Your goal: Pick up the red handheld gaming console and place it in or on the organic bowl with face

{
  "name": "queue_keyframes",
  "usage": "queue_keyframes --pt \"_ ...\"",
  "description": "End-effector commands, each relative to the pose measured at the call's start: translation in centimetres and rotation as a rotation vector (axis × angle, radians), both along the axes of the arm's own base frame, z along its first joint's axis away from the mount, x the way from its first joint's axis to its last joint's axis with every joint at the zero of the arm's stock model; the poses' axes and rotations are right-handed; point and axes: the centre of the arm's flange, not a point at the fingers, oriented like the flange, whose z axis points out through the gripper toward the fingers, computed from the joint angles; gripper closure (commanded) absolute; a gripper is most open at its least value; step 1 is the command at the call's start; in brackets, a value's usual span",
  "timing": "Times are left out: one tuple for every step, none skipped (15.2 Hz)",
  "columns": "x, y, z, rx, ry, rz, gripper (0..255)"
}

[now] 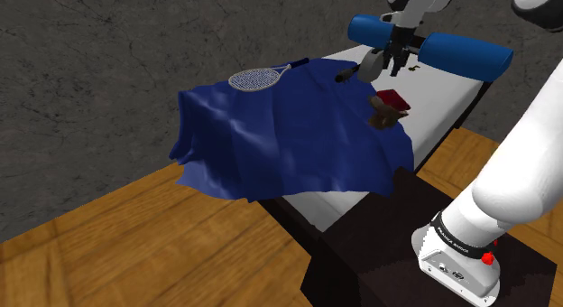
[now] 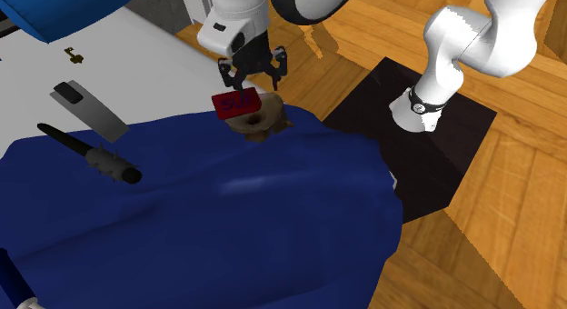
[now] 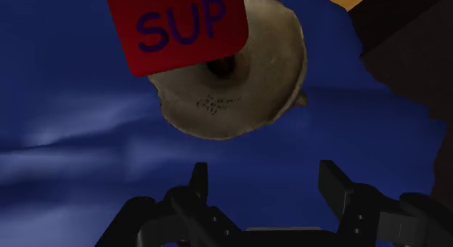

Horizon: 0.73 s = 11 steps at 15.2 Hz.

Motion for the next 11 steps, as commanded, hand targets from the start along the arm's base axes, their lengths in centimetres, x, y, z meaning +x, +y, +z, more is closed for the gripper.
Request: queue_keyframes --pt "2.0 -2.2 -1.8 0.015 0.102 -0.136 0" --pt "2.9 -3.5 -2.8 0.022 0.156 -0.211 0" --pt "3.6 -4.8 -3.9 0.030 0.211 -0.285 0" --pt "4.2 -6.2 -5.0 0.037 0.265 -0.360 0" --pt "4.6 -7.7 -6.2 0.045 0.319 -0.435 0" --pt "4.7 -7.9 -6.3 0.046 0.328 -0.446 0" --pt "4.5 -7.8 -6.8 0.046 0.328 -0.446 0" --pt "4.3 -7.7 -7.3 0.046 0.328 -0.446 0" --pt "4.1 -7.6 -7.8 0.046 0.328 -0.446 0" --pt "4.0 -7.5 -8.3 0.046 0.328 -0.446 0" --pt "3.8 -7.5 -8.8 0.046 0.328 -0.446 0"
